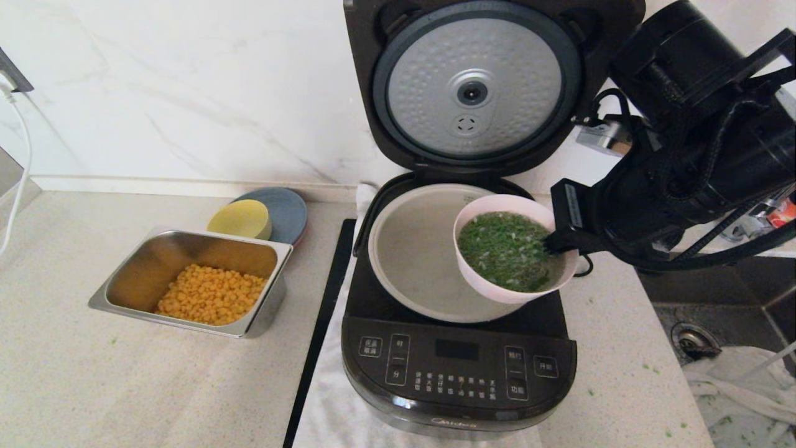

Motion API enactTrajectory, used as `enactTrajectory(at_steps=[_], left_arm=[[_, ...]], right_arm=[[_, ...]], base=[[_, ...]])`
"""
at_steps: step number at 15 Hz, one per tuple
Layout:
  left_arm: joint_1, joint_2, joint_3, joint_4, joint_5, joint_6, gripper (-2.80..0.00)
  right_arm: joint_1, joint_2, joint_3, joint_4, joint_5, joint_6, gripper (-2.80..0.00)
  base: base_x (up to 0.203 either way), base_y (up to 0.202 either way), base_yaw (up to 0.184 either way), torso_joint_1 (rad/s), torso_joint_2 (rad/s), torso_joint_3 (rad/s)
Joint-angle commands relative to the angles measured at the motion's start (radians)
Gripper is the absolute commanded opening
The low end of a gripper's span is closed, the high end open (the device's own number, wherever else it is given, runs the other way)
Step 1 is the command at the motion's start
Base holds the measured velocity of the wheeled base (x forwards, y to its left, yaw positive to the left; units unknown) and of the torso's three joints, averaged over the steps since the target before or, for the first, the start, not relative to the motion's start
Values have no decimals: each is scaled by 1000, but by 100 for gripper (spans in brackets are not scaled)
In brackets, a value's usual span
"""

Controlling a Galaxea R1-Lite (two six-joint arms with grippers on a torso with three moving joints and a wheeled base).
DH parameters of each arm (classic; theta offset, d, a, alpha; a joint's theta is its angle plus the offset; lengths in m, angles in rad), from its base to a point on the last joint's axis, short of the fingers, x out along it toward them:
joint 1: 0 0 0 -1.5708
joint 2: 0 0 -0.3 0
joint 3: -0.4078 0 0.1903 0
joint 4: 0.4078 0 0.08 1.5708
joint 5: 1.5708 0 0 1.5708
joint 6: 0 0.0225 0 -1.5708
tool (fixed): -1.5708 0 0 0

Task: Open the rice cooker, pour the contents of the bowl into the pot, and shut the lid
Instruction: Pour the water from the bowl into the rice cooker

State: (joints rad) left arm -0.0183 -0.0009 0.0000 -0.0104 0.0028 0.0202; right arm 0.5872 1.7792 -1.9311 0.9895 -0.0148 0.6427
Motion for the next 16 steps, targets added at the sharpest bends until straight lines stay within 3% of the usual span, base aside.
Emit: enactTrajectory(at_steps=[1, 11, 16], left_arm=[[0, -1, 8, 0, 0, 0, -280], [0, -1, 8, 0, 0, 0, -280], [0, -1, 8, 0, 0, 1, -280]], right_arm=[[32, 44, -3, -26, -4, 9, -280], [72, 142, -9, -138, -9, 17, -280], [72, 174, -9, -185, -68, 17, -280]], base=[[0, 0, 0, 0, 0, 0], [0, 0, 0, 0, 0, 0], [0, 0, 0, 0, 0, 0]])
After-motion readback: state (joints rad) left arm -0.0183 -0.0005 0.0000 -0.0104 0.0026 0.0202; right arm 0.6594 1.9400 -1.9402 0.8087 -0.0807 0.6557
